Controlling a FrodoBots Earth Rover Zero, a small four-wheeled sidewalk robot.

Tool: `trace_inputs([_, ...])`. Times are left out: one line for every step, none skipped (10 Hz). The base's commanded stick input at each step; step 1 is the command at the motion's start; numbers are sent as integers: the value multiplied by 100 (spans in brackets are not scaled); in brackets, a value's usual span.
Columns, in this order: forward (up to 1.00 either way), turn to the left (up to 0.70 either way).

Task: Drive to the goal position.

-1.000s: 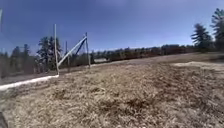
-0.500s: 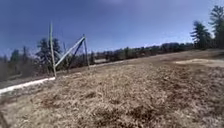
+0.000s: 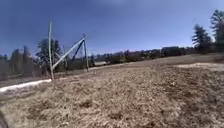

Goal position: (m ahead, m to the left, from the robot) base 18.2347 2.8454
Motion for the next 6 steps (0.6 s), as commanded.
trace_inputs([70, -12])
trace_inputs([70, -19])
trace_inputs([70, -6])
trace_inputs([70, 0])
trace_inputs([70, 0])
trace_inputs([70, 0])
